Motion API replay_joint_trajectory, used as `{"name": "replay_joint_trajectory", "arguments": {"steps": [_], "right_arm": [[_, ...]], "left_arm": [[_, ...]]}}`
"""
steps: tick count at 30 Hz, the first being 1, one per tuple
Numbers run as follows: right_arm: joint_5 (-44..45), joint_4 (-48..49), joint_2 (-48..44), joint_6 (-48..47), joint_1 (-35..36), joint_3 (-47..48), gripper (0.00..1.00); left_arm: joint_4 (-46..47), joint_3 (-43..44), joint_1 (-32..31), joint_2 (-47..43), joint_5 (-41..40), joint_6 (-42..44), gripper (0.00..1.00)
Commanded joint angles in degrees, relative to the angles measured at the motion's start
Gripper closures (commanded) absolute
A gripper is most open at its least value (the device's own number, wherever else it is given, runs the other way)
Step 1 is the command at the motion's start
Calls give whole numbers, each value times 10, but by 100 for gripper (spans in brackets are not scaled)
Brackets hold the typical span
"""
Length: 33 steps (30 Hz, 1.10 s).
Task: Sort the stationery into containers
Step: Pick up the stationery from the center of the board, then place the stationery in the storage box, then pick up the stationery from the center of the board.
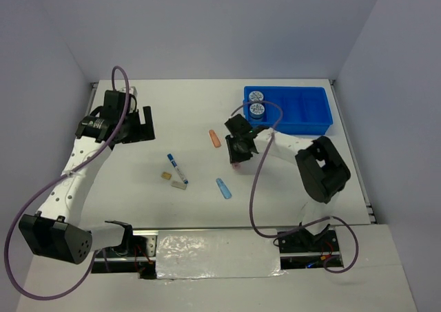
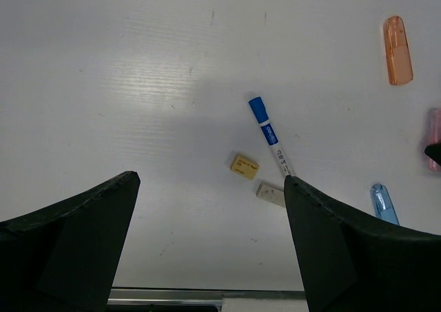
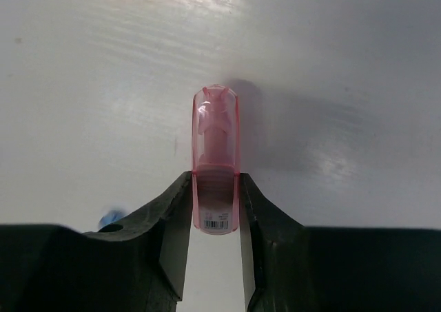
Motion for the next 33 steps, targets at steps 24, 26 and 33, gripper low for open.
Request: {"name": "replay_joint_trajectory", "arguments": {"steps": [24,26,33], "right_arm": [[45,-161,139,-75,-288,441,22],[48,-157,129,-72,-287,429,18],[5,-117,-27,-92,-189,283,20]], "left_arm": [[-7,-18,2,-16,36,8,1],[-2,-20,2,-12,42,3,0],[1,9,2,39,28,-41,1]]}}
